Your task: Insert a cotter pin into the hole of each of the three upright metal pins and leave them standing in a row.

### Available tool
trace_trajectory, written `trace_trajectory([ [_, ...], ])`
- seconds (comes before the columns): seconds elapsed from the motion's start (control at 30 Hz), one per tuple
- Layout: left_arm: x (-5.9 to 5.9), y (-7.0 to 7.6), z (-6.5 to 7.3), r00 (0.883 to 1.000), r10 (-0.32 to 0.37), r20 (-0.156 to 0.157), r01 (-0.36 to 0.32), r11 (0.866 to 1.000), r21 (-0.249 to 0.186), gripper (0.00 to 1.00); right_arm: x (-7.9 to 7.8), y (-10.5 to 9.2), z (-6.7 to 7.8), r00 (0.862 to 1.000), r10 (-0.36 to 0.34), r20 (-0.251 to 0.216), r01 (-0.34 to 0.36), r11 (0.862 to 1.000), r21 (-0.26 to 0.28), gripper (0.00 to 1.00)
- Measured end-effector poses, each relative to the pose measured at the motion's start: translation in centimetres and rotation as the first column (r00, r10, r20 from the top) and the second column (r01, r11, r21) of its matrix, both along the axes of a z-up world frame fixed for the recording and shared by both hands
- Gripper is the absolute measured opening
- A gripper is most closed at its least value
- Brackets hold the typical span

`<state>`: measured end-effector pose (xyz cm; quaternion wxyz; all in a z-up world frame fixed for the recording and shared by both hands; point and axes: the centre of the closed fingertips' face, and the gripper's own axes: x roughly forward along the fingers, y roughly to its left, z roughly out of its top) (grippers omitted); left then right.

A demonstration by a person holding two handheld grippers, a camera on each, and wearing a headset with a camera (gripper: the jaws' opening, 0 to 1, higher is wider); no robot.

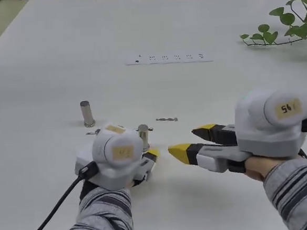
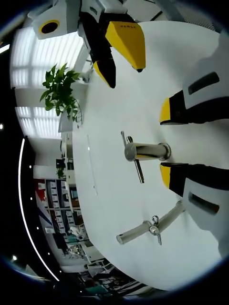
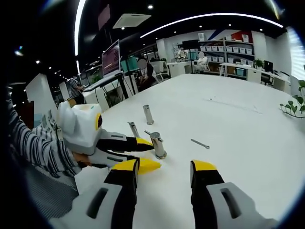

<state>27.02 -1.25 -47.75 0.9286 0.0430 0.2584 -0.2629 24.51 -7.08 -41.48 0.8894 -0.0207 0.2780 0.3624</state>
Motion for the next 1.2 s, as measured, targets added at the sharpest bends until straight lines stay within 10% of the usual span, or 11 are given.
trace_trajectory([
  [0.4,-3.1,1.1,3.0,0.997,-0.064,0.034,0.065,0.997,-0.034,0.55,3.0,4.1,3.8,0.994,0.096,0.048,-0.099,0.994,0.055,0.53],
  [1.2,-3.7,6.1,5.1,0.997,0.020,0.078,-0.013,0.996,-0.091,0.99,8.5,13.6,2.4,0.959,0.272,0.083,-0.273,0.962,0.003,0.41],
])
